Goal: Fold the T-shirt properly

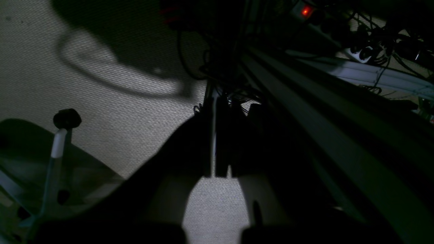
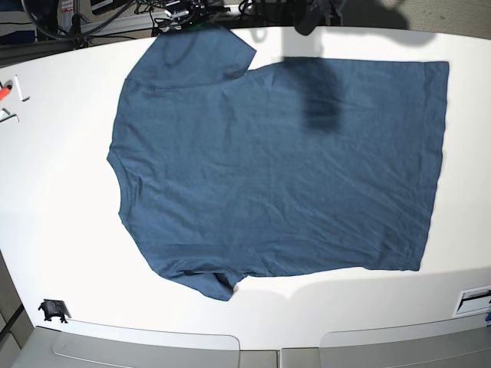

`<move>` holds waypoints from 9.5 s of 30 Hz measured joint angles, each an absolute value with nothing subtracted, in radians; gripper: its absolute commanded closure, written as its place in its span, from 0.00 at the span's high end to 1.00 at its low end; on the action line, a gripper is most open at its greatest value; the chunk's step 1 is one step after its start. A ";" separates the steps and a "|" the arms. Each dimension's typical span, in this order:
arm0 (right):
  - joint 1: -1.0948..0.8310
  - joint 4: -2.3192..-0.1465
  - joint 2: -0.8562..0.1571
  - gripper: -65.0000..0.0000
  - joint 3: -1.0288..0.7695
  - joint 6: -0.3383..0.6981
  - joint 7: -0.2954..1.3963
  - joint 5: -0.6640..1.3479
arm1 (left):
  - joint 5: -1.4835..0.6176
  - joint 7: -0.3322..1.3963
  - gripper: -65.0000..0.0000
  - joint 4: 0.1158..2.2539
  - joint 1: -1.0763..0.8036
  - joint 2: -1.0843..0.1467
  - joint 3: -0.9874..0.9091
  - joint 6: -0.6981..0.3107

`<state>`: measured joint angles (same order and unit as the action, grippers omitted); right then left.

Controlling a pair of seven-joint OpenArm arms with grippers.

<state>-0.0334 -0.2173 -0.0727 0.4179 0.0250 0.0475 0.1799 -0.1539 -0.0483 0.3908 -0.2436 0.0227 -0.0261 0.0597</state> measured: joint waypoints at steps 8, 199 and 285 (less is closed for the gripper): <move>-0.033 -0.217 -0.083 0.00 0.418 0.022 0.046 0.180 | -0.154 -0.050 0.00 0.392 -0.256 0.020 -0.026 0.059; -0.571 -1.515 -0.149 0.00 -0.454 0.404 0.507 0.860 | -1.055 0.686 0.50 1.288 -0.586 -0.443 -0.711 -0.610; -0.688 -1.629 -0.155 0.00 -0.599 0.450 0.657 0.863 | -1.246 0.901 0.00 1.285 -0.602 -0.440 -0.769 -0.691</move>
<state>-0.6880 -1.6291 -0.1547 -0.5991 0.4500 0.6567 0.8635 -1.2457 0.9009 1.2850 -0.6022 -0.4397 -0.7692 -0.6907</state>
